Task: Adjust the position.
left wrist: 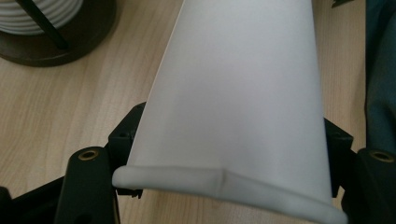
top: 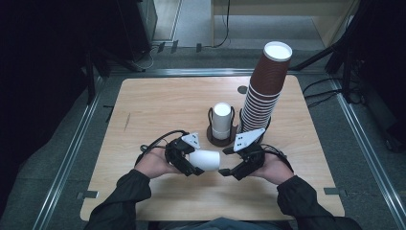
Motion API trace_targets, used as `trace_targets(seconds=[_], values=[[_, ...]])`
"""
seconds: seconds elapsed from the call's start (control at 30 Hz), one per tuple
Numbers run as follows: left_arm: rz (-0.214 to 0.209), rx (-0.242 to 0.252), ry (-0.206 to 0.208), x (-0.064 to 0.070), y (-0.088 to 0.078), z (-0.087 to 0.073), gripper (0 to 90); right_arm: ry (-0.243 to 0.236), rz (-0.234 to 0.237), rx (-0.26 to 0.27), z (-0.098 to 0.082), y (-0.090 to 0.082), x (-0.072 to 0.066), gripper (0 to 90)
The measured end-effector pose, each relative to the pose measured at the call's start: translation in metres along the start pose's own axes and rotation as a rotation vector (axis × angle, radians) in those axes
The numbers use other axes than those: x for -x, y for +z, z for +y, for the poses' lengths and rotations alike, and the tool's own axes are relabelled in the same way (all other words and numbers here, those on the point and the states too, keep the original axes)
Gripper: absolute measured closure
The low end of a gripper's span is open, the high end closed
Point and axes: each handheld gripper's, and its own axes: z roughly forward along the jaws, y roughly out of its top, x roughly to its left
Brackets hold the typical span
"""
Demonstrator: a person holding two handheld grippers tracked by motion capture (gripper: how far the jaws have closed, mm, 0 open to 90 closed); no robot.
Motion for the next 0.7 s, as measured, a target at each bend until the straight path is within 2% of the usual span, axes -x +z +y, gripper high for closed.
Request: trace_targets(seconds=[0.17,0.3,0.47,0.57,0.7], values=[[0.02,-0.051,0.01,0.003,0.009,0.004,30.2,-0.012,0.001,-0.041,-0.001,0.007,-0.002,23.4],[0.004,-0.072,0.012,0.004,0.013,0.007,30.1,-0.019,0.01,-0.07,-0.001,0.014,-0.002,24.1],[-0.008,-0.082,0.022,0.007,0.017,0.011,30.0,-0.066,0.01,-0.125,-0.002,0.026,-0.005,25.8],[-0.007,-0.098,0.033,0.009,0.019,0.012,29.9,-0.078,0.011,-0.133,-0.001,0.029,-0.006,27.4],[-0.008,-0.096,0.042,0.01,0.02,0.012,29.7,-0.097,0.011,-0.147,-0.001,0.033,-0.007,29.3]])
